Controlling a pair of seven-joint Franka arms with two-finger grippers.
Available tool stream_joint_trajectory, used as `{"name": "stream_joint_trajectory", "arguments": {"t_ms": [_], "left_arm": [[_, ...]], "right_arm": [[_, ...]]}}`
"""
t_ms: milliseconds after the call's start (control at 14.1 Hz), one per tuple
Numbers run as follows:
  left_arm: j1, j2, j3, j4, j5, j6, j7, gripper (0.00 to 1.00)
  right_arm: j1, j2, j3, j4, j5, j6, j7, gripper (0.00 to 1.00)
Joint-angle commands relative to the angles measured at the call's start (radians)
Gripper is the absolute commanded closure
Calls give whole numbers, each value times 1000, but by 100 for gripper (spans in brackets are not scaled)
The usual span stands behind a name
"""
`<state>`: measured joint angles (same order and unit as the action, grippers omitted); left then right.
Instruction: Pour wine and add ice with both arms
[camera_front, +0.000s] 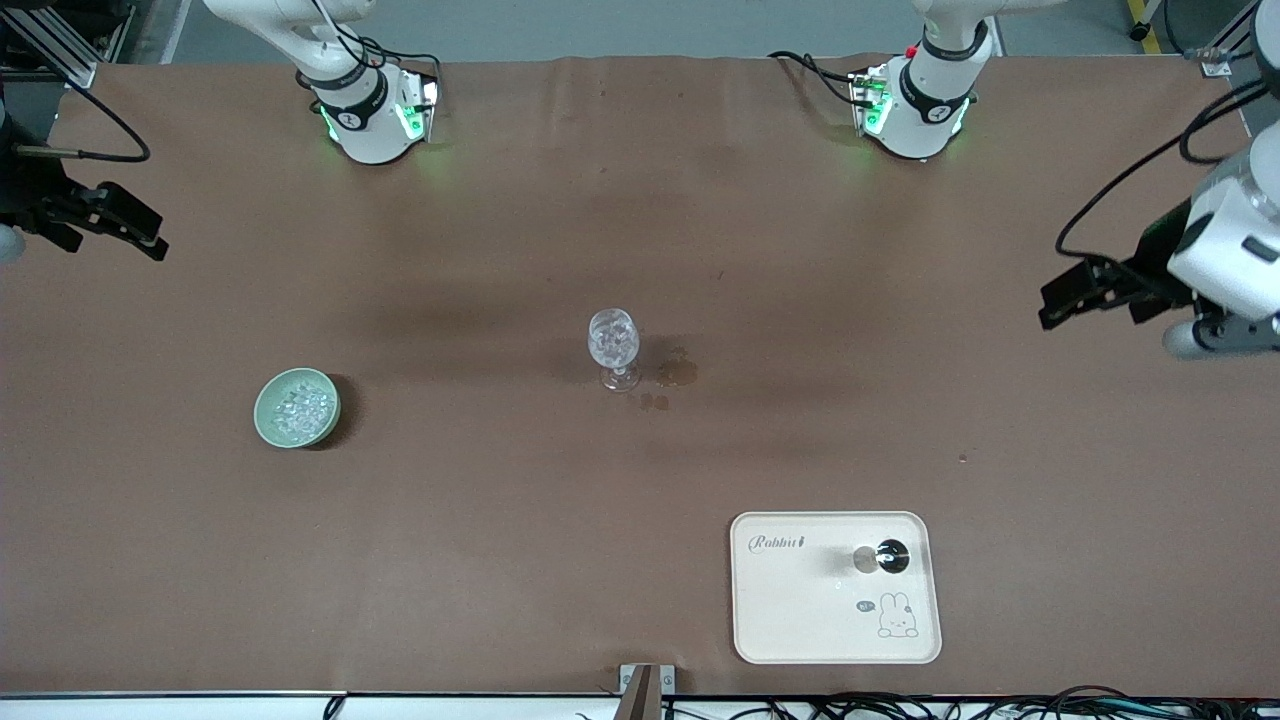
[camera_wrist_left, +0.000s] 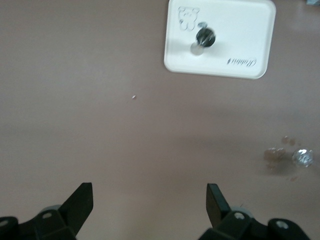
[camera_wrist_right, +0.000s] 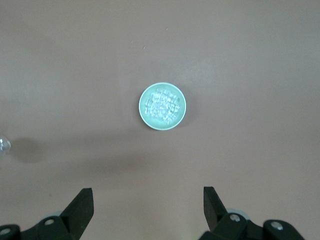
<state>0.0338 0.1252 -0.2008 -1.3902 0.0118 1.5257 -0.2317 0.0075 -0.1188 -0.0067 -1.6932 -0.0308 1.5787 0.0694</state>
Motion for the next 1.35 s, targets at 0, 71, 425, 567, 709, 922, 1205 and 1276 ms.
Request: {"name": "stream_joint_trajectory", "arguments": {"t_ms": [0, 71, 425, 567, 709, 922, 1205, 1276], "left_arm": [[-67, -151, 90, -182, -16, 16, 21, 0], [-72, -179, 98, -209, -16, 16, 37, 0], [-84, -306, 101, -323, -16, 16, 93, 0], [-83, -318, 101, -323, -16, 11, 127, 0], [-84, -320, 106, -317, -13, 5, 126, 0], [-81, -317, 107, -302, -10, 5, 121, 0], [-80, -315, 107, -302, -10, 4, 118, 0], [-80, -314, 107, -302, -12, 4, 124, 0]], "right_arm": [[-20, 11, 14, 10, 9, -20, -68, 0], [-23, 11, 11, 20, 8, -19, -156, 0], [-61, 158, 7, 208, 60, -75, -195, 0], [-61, 160, 8, 195, 72, -68, -146, 0], [-55, 145, 11, 158, 71, -55, -123, 1], [-54, 95, 13, 81, 69, -8, -87, 1], [-52, 68, 16, 47, 57, 15, -85, 1], [-52, 70, 16, 52, 54, 17, -86, 1]]}}
